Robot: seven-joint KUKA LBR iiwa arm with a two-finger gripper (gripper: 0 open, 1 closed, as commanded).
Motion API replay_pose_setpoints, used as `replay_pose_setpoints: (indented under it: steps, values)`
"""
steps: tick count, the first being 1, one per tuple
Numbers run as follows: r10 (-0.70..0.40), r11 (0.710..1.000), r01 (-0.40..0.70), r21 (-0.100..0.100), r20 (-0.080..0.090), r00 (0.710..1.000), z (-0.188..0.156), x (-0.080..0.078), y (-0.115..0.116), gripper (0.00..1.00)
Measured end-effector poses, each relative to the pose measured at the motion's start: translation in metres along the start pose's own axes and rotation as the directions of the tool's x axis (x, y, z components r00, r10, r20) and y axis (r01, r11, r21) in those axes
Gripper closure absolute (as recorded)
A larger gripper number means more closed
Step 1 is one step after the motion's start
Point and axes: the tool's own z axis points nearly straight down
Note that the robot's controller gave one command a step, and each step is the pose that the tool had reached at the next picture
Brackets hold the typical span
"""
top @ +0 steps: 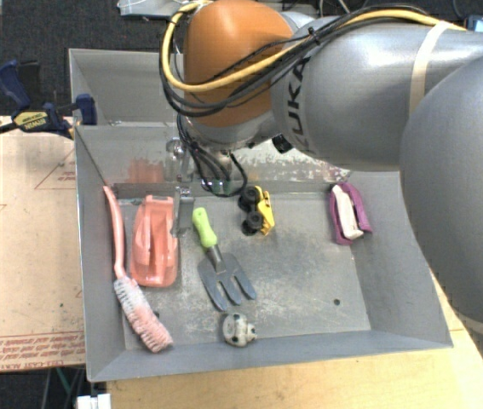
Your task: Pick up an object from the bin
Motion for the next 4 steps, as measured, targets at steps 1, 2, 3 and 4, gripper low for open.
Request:
replay_pose_setpoints:
  steps: [1,2,3,4]
  values:
    - [0.005,1.0,-0.005,-0.001,0.008,1.0,-0.006,-0.002,-0.001,0.0]
    - [0.271,0.962,-0.271,-0.004,0.007,0.962,0.103,0.029,-0.086,0.0]
    - [-0.192,0.981,0.192,-0.001,0.013,0.981,0.08,0.058,-0.108,0.0]
    - [0.431,0.902,-0.431,-0.005,0.005,0.902,0.113,0.051,-0.098,0.0]
